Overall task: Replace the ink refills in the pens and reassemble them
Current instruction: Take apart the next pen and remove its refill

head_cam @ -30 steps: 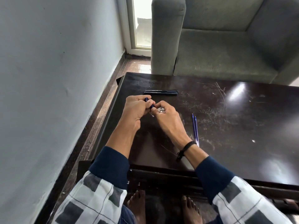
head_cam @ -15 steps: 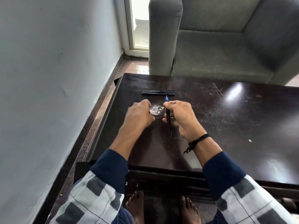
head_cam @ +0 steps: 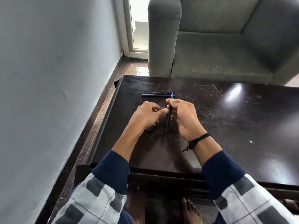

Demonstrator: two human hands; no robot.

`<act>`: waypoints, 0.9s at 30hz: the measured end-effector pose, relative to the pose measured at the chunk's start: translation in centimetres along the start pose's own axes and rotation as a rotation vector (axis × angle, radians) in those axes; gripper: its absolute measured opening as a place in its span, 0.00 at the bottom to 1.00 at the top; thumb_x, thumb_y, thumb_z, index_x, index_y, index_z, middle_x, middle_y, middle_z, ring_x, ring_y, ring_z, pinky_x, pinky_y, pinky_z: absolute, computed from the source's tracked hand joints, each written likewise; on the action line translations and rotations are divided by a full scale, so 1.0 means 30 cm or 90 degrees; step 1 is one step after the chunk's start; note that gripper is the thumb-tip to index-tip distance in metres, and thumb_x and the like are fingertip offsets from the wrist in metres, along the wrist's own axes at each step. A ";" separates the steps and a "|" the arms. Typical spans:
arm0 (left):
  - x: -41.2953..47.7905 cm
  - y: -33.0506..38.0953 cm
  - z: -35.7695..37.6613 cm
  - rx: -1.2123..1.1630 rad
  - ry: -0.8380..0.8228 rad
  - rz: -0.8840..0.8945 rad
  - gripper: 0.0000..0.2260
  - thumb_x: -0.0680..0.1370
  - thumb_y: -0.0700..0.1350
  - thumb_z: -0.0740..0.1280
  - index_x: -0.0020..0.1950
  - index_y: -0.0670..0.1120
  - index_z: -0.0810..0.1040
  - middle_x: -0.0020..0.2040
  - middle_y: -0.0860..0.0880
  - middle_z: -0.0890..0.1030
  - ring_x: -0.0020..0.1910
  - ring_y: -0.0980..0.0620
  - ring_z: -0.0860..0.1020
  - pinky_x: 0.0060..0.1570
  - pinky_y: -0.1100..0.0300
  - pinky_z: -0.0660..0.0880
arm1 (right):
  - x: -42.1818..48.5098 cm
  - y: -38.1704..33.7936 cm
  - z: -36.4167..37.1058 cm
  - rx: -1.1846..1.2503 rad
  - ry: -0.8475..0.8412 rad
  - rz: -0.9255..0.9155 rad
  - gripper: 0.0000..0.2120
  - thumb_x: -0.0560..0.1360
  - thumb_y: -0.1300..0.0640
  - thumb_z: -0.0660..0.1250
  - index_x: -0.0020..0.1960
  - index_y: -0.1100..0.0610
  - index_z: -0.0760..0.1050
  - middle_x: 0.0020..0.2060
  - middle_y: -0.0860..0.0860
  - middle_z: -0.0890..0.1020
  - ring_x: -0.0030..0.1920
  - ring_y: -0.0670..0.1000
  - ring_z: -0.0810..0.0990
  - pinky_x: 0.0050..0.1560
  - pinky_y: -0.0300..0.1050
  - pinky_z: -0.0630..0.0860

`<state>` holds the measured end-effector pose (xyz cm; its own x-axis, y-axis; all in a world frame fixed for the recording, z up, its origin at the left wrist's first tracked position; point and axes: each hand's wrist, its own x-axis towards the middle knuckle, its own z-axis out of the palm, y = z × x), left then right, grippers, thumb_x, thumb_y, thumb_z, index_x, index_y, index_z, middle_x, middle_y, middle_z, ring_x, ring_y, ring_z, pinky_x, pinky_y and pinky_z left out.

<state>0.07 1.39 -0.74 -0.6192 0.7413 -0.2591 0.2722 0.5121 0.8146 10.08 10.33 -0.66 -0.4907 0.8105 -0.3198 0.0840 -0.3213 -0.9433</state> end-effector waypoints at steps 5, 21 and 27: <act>-0.020 0.015 0.005 -0.135 -0.026 0.018 0.06 0.76 0.47 0.75 0.50 0.46 0.85 0.43 0.44 0.86 0.38 0.51 0.84 0.44 0.53 0.82 | 0.016 0.005 0.003 0.036 0.005 0.002 0.09 0.84 0.61 0.64 0.50 0.59 0.82 0.37 0.51 0.81 0.36 0.47 0.78 0.38 0.42 0.74; -0.015 0.015 -0.007 -0.108 -0.054 0.074 0.08 0.81 0.39 0.66 0.46 0.47 0.83 0.34 0.46 0.82 0.32 0.49 0.80 0.39 0.54 0.80 | 0.012 -0.020 -0.008 0.069 0.014 -0.025 0.06 0.78 0.63 0.73 0.50 0.67 0.82 0.33 0.53 0.80 0.29 0.45 0.78 0.33 0.36 0.77; -0.001 0.000 0.004 -0.091 -0.049 0.067 0.09 0.81 0.40 0.66 0.45 0.48 0.84 0.34 0.48 0.82 0.31 0.51 0.80 0.38 0.55 0.80 | 0.013 -0.020 -0.023 0.134 0.003 0.006 0.10 0.75 0.67 0.75 0.51 0.59 0.76 0.38 0.54 0.82 0.33 0.47 0.80 0.35 0.38 0.78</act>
<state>0.16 1.43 -0.78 -0.5335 0.8210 -0.2032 0.2215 0.3674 0.9033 10.46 11.17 -0.29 -0.4868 0.8088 -0.3300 -0.0938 -0.4240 -0.9008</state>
